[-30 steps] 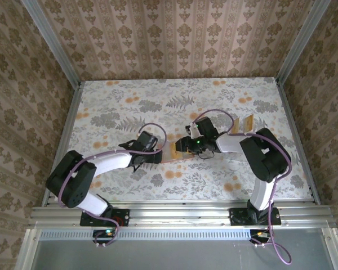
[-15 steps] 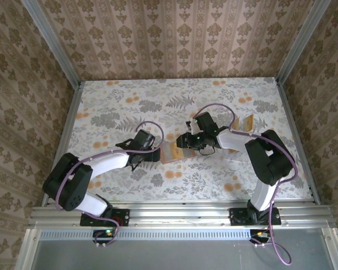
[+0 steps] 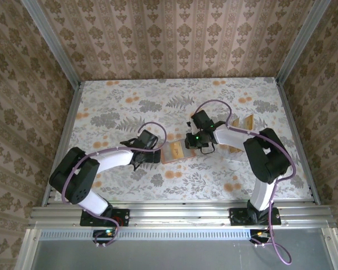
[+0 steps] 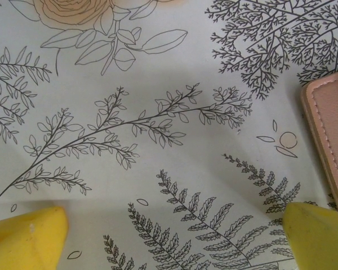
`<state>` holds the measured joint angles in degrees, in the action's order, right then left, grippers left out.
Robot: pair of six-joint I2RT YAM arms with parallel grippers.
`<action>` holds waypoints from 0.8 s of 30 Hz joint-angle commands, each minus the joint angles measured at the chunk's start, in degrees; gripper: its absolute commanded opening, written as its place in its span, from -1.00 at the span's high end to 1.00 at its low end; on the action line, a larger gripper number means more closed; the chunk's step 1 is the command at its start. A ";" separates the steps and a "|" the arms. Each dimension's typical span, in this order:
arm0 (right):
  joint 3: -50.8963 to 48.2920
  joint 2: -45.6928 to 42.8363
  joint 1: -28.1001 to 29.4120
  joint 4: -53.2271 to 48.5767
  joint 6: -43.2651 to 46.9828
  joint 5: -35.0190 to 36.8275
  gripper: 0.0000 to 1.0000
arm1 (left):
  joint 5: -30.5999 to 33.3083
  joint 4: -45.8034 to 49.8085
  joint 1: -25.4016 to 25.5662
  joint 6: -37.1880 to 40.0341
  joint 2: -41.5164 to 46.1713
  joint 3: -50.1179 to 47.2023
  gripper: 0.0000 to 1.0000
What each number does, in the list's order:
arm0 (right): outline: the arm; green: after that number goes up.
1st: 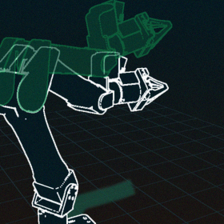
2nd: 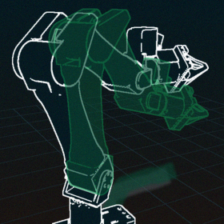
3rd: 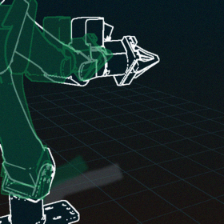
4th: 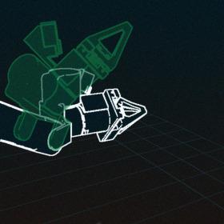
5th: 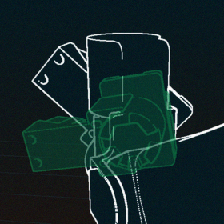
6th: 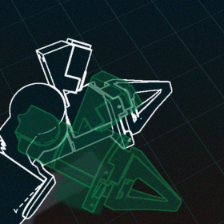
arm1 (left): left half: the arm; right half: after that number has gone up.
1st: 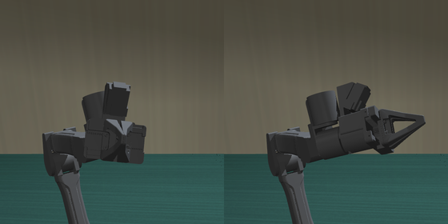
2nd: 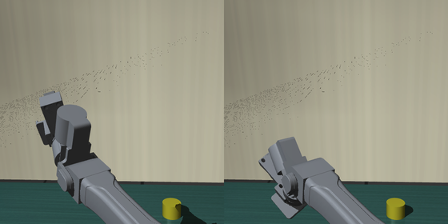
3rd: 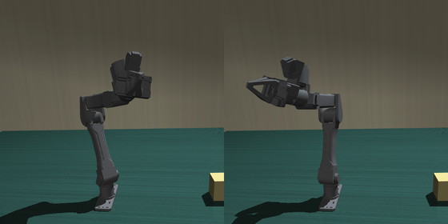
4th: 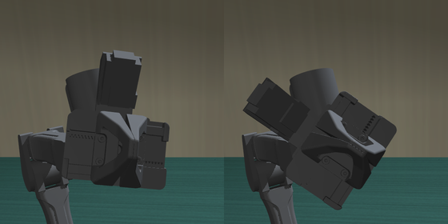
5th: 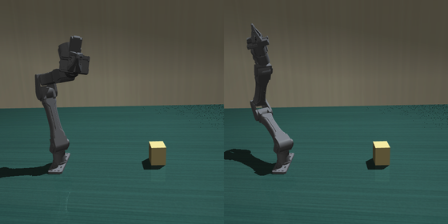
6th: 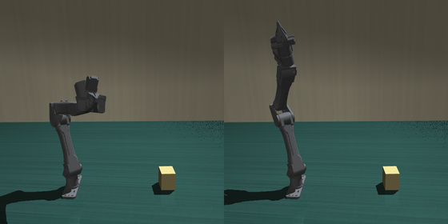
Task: Put the credit cards into the card holder
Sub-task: Insert the credit card into the card slot.
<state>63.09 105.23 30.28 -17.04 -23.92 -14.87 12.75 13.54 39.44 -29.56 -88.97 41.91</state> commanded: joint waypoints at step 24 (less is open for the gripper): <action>5.16 5.28 4.61 -1.71 -0.64 0.04 0.89 | 0.09 0.43 0.49 1.19 -2.33 1.16 -0.98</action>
<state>66.70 109.14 34.20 -18.02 -24.14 -14.79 12.69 13.69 39.55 -29.34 -89.54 42.44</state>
